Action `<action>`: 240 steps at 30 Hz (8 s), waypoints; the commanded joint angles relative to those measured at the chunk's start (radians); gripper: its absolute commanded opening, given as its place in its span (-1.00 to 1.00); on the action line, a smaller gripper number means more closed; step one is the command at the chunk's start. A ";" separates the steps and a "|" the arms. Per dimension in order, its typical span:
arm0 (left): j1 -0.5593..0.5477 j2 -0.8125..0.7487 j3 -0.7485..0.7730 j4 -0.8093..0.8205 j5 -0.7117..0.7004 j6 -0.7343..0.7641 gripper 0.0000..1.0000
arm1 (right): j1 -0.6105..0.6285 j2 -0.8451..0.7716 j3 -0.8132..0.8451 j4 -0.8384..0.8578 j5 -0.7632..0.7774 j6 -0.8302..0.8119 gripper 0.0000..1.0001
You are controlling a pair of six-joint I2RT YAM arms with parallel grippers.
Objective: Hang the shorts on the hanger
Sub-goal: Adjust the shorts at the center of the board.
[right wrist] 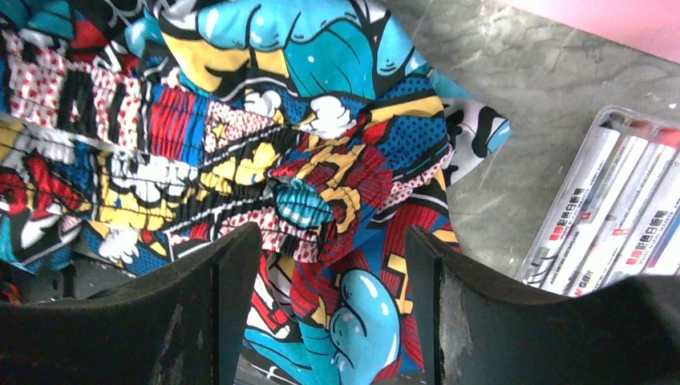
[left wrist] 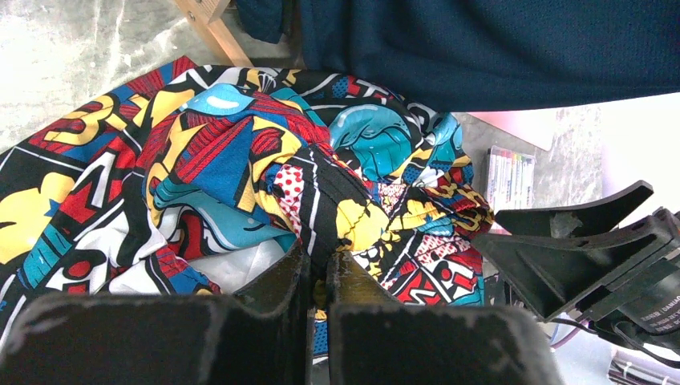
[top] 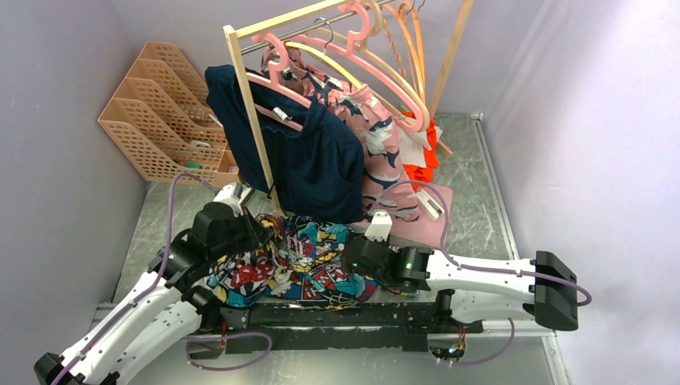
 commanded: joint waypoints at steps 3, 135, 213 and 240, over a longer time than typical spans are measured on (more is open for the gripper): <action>0.008 -0.011 0.034 -0.016 -0.024 0.003 -0.86 | -0.010 -0.067 -0.038 0.070 0.111 0.038 0.38; -0.377 0.240 -0.017 0.072 -0.180 0.016 -0.22 | -0.206 -0.396 0.208 -0.286 -0.139 -0.420 -1.00; -0.291 0.770 0.298 0.087 0.220 0.887 0.53 | -0.206 -0.417 0.322 -0.419 -0.275 -0.557 -1.00; -0.285 0.194 1.090 -0.278 -0.149 0.480 -0.86 | -0.207 -0.277 1.040 -0.557 -0.365 -0.649 -1.00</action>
